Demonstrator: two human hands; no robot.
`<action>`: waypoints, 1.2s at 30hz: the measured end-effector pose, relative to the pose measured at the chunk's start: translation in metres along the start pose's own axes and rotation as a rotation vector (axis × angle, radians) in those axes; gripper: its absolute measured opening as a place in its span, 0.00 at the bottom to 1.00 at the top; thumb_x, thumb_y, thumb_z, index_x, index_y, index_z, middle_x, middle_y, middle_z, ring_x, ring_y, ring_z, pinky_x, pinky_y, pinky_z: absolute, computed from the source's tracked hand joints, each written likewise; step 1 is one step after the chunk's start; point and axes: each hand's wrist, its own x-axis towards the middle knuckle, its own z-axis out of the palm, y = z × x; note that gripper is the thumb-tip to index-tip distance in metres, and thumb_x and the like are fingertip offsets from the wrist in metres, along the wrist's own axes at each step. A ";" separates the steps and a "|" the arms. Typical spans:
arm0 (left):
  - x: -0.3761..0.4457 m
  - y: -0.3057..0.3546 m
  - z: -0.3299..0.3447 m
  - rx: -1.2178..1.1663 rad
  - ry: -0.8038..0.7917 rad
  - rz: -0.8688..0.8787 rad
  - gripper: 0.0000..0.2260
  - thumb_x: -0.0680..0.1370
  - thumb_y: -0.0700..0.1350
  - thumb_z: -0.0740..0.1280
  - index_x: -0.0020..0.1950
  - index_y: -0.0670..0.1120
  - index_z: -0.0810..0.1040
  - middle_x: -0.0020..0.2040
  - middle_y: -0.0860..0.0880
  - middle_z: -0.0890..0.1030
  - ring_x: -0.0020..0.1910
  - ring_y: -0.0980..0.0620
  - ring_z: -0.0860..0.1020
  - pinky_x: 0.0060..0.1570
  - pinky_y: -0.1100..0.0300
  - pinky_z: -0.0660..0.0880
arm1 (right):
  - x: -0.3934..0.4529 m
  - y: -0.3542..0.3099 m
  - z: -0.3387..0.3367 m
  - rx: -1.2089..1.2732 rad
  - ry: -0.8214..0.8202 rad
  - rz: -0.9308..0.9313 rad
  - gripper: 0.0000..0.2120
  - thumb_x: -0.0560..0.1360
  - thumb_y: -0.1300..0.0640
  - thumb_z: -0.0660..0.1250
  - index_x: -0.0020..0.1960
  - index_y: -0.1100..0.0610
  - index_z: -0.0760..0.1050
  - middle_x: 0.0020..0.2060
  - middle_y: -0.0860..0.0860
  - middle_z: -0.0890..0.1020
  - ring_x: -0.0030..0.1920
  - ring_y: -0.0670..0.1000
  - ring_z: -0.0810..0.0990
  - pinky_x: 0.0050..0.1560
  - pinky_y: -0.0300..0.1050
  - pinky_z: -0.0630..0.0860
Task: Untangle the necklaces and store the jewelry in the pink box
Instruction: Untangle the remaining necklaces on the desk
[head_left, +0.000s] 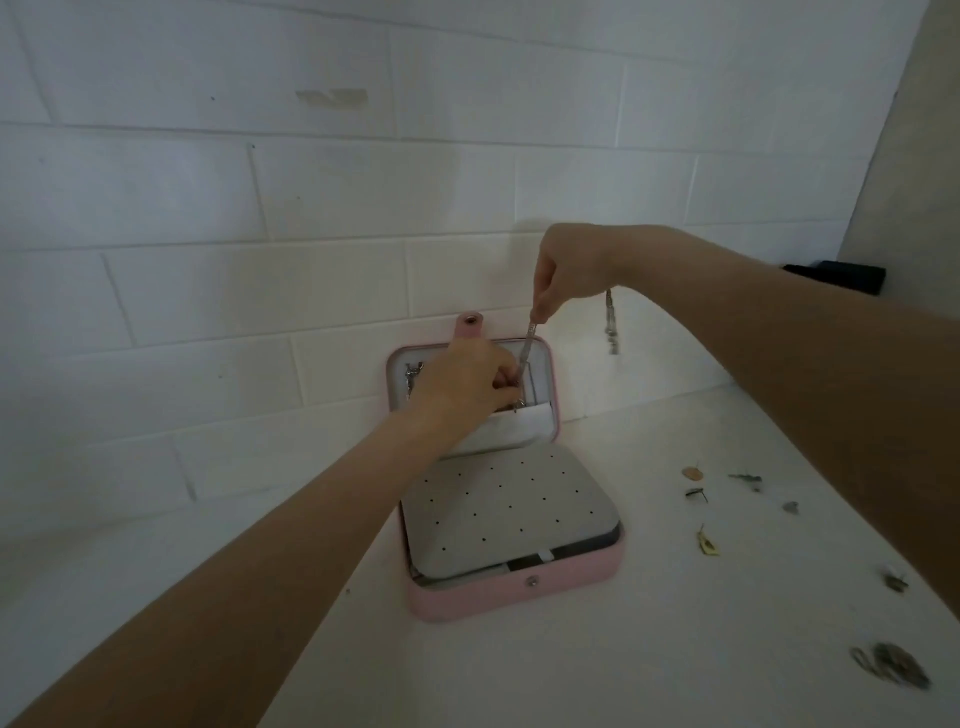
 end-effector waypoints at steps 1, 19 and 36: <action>0.000 0.001 0.001 0.039 -0.011 0.023 0.03 0.74 0.42 0.69 0.46 0.44 0.80 0.42 0.50 0.81 0.43 0.51 0.79 0.45 0.56 0.76 | 0.000 -0.001 0.002 -0.004 0.016 -0.002 0.08 0.68 0.54 0.75 0.43 0.58 0.82 0.39 0.52 0.79 0.46 0.53 0.77 0.49 0.48 0.75; -0.009 -0.003 0.009 0.150 0.147 0.138 0.12 0.76 0.40 0.66 0.55 0.44 0.67 0.44 0.44 0.80 0.42 0.43 0.78 0.43 0.46 0.76 | 0.003 -0.005 0.012 0.009 0.203 -0.025 0.05 0.70 0.58 0.73 0.44 0.58 0.80 0.36 0.50 0.77 0.41 0.50 0.75 0.44 0.44 0.72; -0.015 -0.006 0.005 0.152 0.301 0.225 0.07 0.76 0.40 0.65 0.53 0.41 0.73 0.49 0.43 0.78 0.46 0.43 0.77 0.40 0.53 0.75 | -0.002 0.007 0.026 0.029 0.138 -0.042 0.06 0.69 0.57 0.74 0.44 0.58 0.82 0.30 0.45 0.74 0.36 0.47 0.73 0.33 0.36 0.67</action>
